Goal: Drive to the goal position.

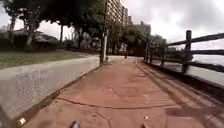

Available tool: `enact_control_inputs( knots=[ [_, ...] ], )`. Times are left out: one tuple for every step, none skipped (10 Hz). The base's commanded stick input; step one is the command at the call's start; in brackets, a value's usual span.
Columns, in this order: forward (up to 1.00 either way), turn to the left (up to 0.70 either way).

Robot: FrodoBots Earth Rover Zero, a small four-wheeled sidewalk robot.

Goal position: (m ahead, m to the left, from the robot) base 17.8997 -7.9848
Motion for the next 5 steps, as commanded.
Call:
enact_control_inputs(
  knots=[
    [0.70, -0.35],
    [0.70, -0.35],
    [0.70, -0.35],
    [0.70, -0.35],
    [0.70, -0.35]
  ],
)
